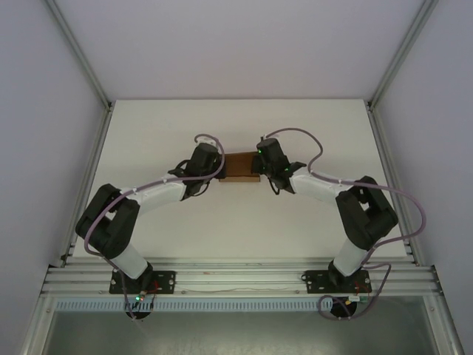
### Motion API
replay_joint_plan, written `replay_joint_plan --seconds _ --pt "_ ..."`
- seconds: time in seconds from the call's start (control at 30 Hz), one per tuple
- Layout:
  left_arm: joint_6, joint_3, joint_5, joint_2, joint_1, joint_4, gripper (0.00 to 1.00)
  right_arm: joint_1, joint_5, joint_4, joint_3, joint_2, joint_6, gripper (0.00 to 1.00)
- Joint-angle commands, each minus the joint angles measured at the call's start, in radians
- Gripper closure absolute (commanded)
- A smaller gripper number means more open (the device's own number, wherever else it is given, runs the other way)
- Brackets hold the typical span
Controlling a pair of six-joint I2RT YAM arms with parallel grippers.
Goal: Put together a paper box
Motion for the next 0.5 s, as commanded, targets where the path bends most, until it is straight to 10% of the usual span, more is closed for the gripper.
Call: replay_joint_plan --seconds 0.0,0.23,0.47 --pt "-0.014 -0.048 0.061 0.024 -0.031 -0.091 1.00 0.028 -0.039 -0.066 -0.073 0.018 0.023 1.00" --pt "-0.024 -0.070 0.052 -0.022 -0.051 -0.118 0.97 0.033 0.006 -0.044 -0.136 -0.019 0.039 1.00" --pt "-0.019 -0.070 0.059 -0.148 -0.071 -0.221 0.57 0.039 0.029 -0.038 -0.157 -0.037 0.032 1.00"
